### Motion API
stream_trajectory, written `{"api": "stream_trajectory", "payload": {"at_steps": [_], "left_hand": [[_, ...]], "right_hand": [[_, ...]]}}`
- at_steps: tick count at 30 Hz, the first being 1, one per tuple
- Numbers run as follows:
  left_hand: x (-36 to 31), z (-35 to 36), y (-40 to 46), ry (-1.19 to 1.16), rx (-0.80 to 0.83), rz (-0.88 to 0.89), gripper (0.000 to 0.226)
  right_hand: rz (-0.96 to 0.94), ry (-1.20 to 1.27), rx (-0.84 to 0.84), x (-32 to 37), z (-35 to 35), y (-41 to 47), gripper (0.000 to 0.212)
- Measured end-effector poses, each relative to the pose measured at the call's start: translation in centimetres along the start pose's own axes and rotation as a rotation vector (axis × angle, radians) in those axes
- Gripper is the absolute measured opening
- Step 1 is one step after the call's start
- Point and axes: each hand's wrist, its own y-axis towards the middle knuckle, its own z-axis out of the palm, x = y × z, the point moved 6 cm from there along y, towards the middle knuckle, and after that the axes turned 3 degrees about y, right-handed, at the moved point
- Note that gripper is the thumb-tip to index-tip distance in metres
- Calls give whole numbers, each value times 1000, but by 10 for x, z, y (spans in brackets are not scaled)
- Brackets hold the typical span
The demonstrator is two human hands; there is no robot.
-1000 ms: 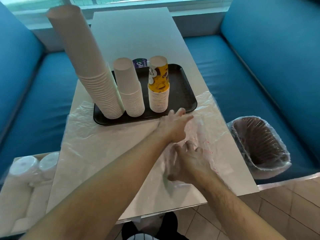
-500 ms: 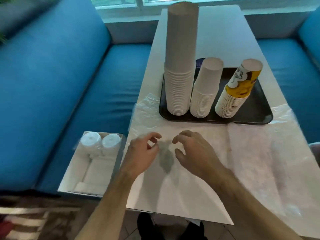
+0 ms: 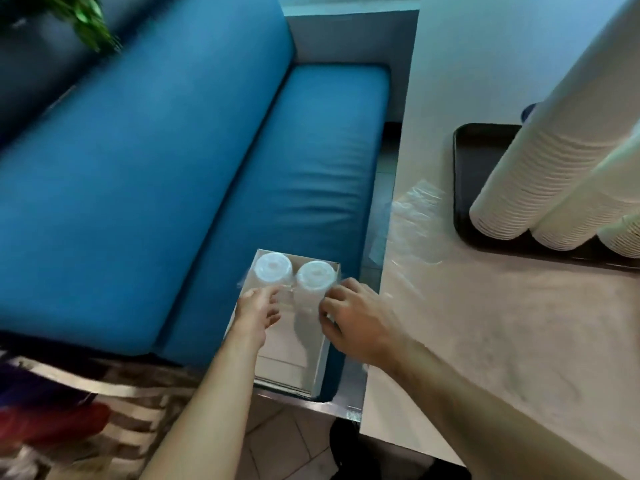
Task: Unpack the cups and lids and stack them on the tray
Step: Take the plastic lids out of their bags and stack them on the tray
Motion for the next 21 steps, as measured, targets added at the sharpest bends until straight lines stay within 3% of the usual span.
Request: {"api": "stream_trajectory", "payload": {"at_steps": [5,8,13,21], "left_hand": [[11,2,51,-82,100,-267,69],[15,6,72,-149,121,-334,81],[19,14,99,-149,127,-355,77],[30,20,118,-206,113,-349,42]], "right_hand": [[-11,-35,-13,-4,20,2,15],[0,-71,10,-6,28,5,29],[23,-64,-40,-7,31,7,25],[62,-86,-17,-10,34,8,23]]}}
